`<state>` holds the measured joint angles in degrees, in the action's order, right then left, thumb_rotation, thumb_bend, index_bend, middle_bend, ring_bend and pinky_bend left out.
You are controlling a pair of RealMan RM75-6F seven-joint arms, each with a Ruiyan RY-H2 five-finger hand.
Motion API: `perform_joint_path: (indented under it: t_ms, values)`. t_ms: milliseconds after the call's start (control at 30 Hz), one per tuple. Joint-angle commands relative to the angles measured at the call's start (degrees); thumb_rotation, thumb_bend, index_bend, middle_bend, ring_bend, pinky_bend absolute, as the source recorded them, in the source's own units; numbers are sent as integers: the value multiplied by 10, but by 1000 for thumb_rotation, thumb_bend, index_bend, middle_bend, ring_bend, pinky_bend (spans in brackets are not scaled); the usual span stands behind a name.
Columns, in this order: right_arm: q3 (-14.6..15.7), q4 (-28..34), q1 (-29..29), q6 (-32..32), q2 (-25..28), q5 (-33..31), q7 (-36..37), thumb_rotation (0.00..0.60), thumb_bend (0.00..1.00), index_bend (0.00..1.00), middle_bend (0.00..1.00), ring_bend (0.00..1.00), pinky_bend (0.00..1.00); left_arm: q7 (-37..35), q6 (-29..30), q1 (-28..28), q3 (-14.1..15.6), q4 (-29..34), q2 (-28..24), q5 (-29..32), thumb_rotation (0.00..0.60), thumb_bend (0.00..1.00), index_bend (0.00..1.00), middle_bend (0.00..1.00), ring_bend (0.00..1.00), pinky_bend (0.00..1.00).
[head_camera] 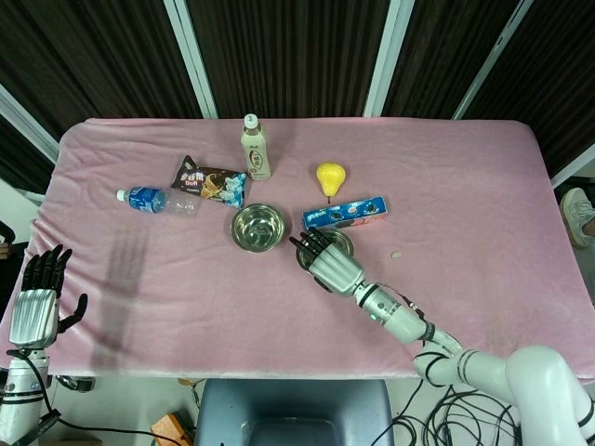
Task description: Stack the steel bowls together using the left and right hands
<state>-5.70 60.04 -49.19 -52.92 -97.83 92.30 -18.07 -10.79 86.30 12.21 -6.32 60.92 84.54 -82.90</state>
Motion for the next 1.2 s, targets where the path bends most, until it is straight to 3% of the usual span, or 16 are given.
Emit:
perform_joint_path:
  t_ms: [33, 200, 333, 533, 667, 867, 1033, 1200]
  values:
    - [-23, 24, -11, -10, 16, -12, -47, 600, 650, 748, 10, 0, 0, -1, 1, -1, 0, 0, 0, -1, 600, 400, 0, 4, 0, 45]
    - [-66, 49, -38, -5, 17, -40, -121, 600, 650, 749, 10, 0, 0, -2, 4, -4, -1, 0, -2, -2, 600, 399, 0, 3, 0, 44]
    - [-104, 30, -82, 30, -19, -79, -174, 600, 650, 748, 14, 0, 0, -2, 9, -8, -3, 2, -5, -2, 600, 399, 0, 4, 0, 44]
    - [-149, -108, -172, 94, -130, -144, -210, 600, 650, 748, 21, 0, 0, -5, 19, -19, -2, 8, -15, -1, 600, 399, 0, 2, 0, 44]
    - [-156, -226, -232, 119, -206, -155, -208, 600, 650, 744, 21, 0, 0, -8, 25, -25, -5, 12, -27, 1, 600, 399, 0, 0, 0, 44]
    - [-165, -353, -292, 156, -288, -174, -165, 600, 650, 723, 21, 0, 0, -30, 23, -34, -13, 11, -40, 14, 600, 398, 0, 0, 0, 44]
    - [-159, -398, -306, 182, -315, -181, -136, 600, 647, 561, 19, 0, 0, -44, 20, -40, -16, 5, -42, 20, 600, 399, 0, 0, 0, 42]
    - [-132, -363, -273, 157, -288, -168, -135, 600, 514, 330, 0, 0, 0, -44, 21, -40, -16, 3, -40, 17, 600, 398, 0, 0, 0, 42]
